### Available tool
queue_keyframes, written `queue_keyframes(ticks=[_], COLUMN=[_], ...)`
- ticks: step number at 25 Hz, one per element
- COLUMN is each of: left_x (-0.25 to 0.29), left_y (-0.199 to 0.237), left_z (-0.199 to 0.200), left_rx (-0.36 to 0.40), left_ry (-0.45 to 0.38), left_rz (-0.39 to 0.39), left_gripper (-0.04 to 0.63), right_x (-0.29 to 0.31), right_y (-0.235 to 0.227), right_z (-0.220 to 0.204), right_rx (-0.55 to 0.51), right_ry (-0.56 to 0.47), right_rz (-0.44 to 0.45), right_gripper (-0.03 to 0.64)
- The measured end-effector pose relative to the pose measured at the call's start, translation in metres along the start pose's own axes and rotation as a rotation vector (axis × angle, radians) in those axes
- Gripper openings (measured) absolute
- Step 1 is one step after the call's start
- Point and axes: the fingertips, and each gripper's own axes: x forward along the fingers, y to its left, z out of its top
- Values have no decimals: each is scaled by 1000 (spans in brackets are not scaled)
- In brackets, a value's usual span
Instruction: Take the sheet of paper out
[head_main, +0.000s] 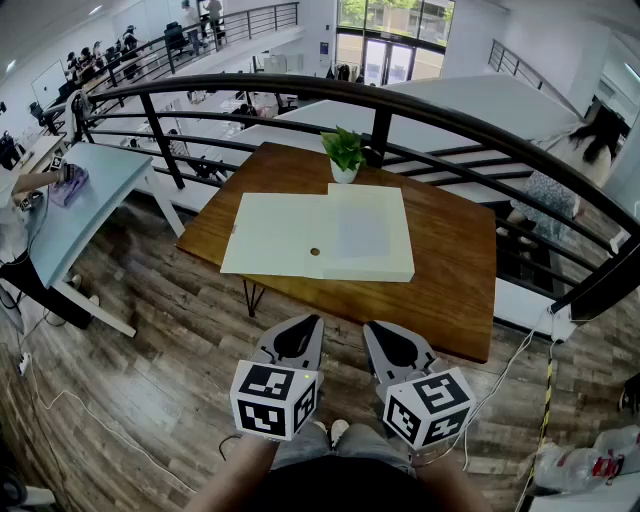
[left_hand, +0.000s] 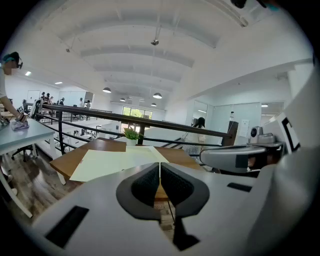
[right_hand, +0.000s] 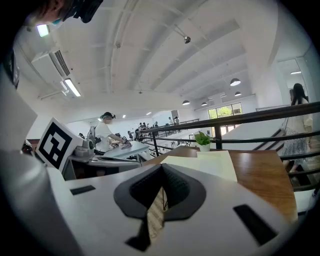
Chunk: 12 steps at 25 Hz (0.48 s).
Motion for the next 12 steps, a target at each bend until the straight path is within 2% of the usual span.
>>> queue_keyframes(ticks=[3,12], left_x=[3,7], left_y=[0,7], left_z=[2,-1], left_rx=[2,-8], left_ry=[0,15], left_rz=[-9,-40], left_gripper=[20,20], right_x=[2,10], right_y=[1,3], right_z=[-1,-4], right_rx=[26,13], right_ry=[-5,4], right_rz=[-5,-38], right_gripper=[25,25])
